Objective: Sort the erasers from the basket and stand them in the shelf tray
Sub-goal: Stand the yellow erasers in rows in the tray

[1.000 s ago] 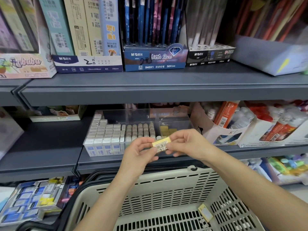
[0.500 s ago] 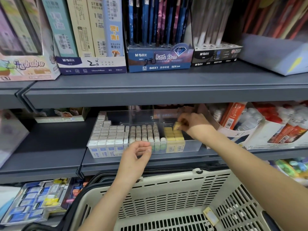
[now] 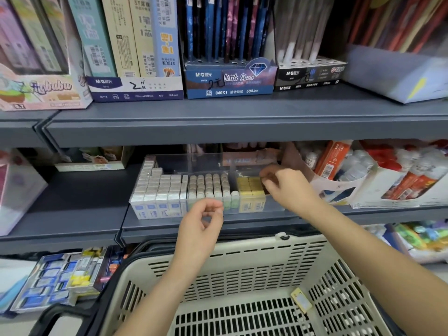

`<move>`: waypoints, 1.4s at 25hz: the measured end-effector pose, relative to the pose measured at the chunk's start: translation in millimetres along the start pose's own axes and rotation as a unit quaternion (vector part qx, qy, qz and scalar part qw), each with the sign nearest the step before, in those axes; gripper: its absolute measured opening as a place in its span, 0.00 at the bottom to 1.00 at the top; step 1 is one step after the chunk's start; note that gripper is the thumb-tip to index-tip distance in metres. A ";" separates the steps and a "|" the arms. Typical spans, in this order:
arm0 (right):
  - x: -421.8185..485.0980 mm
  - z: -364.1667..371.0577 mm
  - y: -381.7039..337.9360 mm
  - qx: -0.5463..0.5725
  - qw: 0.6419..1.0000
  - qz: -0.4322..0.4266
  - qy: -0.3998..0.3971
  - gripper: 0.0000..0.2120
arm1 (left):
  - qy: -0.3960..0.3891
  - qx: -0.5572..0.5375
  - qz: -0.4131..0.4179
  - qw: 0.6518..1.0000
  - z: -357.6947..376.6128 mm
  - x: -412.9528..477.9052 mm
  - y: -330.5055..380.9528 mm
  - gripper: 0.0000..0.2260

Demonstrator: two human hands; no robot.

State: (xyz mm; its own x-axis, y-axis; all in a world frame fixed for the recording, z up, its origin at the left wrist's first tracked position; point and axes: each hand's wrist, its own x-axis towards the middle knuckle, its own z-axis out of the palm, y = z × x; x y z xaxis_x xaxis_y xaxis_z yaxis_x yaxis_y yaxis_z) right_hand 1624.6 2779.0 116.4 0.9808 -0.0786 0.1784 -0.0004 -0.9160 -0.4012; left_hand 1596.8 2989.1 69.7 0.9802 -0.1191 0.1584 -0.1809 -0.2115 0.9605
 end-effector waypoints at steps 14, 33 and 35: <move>-214.5 139.1 24.8 -0.039 0.866 -0.028 -0.498 0.33 | -0.356 0.207 -0.277 0.868 27.1 -117.2 -88.4 0.13; -241.9 175.1 12.0 -0.012 0.857 0.025 -0.515 0.39 | -0.466 0.412 -0.208 0.755 35.9 -182.4 -138.0 0.18; -240.4 174.1 15.1 -0.006 0.849 0.029 -0.527 0.37 | -0.460 0.387 -0.236 0.763 40.7 -187.2 -137.5 0.20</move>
State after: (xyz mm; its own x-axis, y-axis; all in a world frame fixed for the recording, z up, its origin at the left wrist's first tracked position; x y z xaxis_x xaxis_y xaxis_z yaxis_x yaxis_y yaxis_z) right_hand 1422.8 2852.5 -88.9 0.6089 0.2663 -0.7472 -0.0499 -0.9272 -0.3712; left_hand 1434.8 3001.1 -101.4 0.5437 -0.4073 -0.7338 -0.1678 -0.9095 0.3805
